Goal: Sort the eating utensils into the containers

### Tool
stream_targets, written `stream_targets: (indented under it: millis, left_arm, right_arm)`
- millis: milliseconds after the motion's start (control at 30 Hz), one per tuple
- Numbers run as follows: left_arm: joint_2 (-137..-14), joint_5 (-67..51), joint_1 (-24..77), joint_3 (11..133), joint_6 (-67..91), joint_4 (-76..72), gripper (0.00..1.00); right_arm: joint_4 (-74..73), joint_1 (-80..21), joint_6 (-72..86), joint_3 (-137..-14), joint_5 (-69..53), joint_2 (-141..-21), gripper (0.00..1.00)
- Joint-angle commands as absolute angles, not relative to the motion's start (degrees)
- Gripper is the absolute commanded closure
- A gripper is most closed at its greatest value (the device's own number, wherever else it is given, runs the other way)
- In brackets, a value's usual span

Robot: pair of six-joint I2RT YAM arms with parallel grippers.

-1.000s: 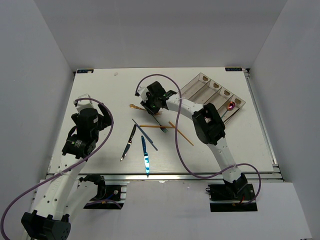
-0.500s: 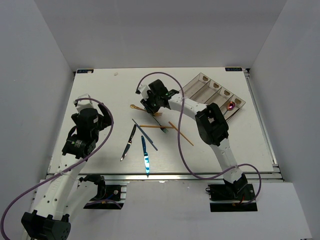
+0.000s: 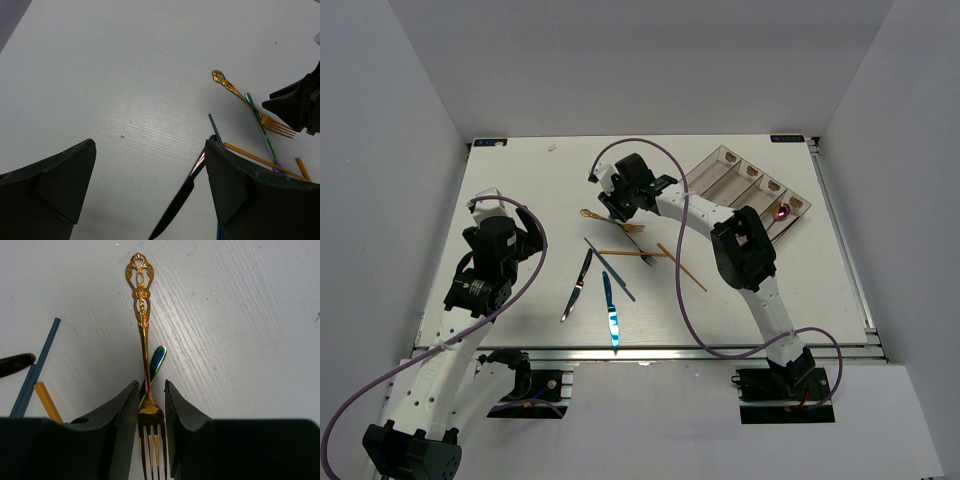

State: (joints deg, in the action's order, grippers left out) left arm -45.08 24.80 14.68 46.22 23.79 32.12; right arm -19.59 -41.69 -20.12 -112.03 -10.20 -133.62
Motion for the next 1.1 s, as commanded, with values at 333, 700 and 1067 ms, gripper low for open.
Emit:
stream_targets:
  millis: [333,700,1067]
  left_arm:
    - [-45.0,24.3,14.5,46.1,23.4,31.7,0.02]
    - [-44.9,24.3,14.5,46.1,23.4,31.6,0.02]
    - [-44.9,24.3,14.5,46.1,23.4,31.7,0.02]
  right_arm:
    - [-19.0,-41.7,-22.4,-110.7,-9.2,-135.7,0.68]
    - [-18.9,-40.7,-21.9,-111.3,-9.1,-136.8,0.69]
    - [-17.2,-39.3,-20.4,-108.7,-13.4,-134.2,0.72]
